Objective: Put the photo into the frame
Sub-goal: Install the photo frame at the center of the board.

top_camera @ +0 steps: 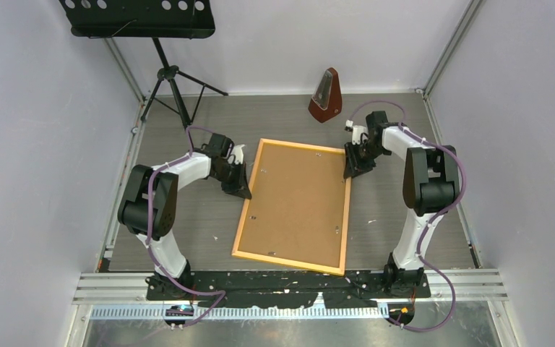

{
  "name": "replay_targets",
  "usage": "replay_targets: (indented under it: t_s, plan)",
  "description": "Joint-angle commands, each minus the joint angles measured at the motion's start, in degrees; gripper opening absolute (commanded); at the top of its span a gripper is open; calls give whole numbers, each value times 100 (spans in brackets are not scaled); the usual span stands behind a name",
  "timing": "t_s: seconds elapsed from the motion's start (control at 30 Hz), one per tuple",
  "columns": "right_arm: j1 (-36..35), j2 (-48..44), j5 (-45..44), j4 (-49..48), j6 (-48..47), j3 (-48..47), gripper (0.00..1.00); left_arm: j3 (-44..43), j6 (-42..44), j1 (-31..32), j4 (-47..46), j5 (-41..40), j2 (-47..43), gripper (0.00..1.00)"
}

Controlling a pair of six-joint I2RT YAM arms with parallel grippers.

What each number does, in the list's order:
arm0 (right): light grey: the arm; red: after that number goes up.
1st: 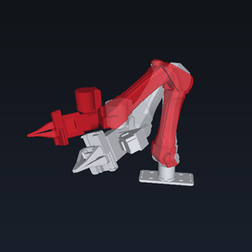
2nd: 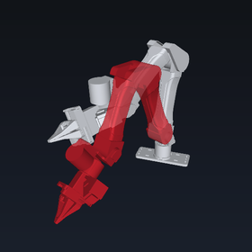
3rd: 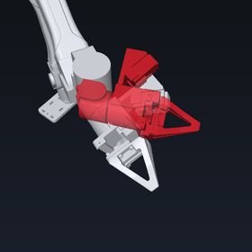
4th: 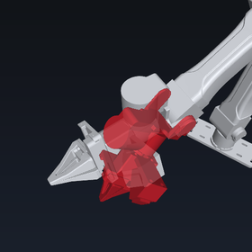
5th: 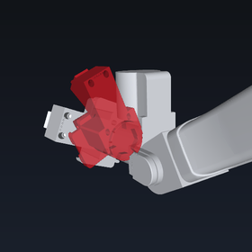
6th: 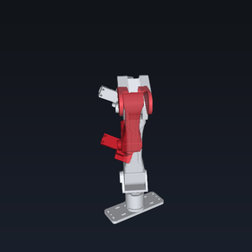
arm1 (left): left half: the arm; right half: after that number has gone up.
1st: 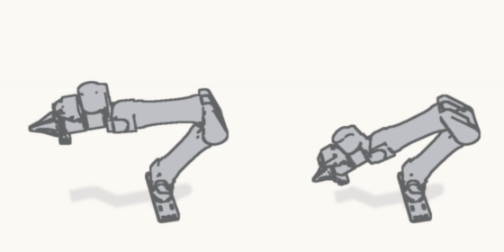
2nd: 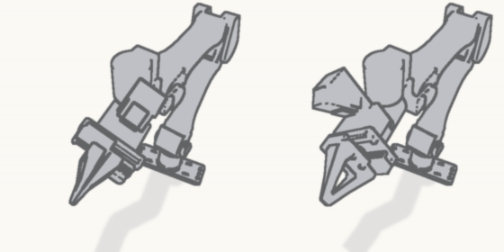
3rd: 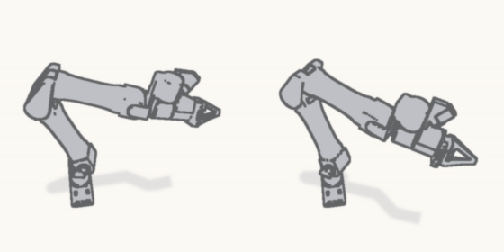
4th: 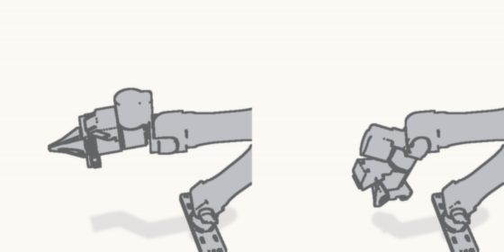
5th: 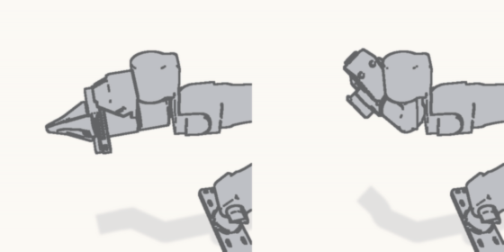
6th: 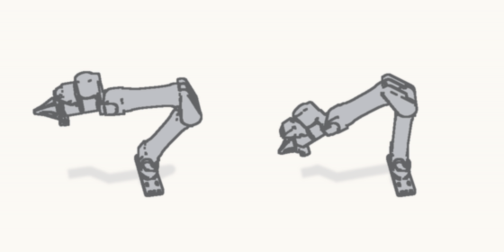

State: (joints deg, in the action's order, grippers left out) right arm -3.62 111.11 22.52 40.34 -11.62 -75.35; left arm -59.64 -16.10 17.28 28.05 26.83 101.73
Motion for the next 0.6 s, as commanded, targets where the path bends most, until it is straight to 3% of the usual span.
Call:
replay_targets:
  t_s: [0.0, 0.37, 0.57]
  plan:
    - [3, 296, -16, -312, -45, -605, 24, 129, 192, -75, -171, -47, 236, 0]
    - [-35, 1153, 57, -217, -175, -1934, 25, 182, 79, -69, -362, 571, 308, 0]
    - [-66, 1231, -44, -186, -224, -2259, 62, 222, 4, -75, -433, 649, 371, 0]
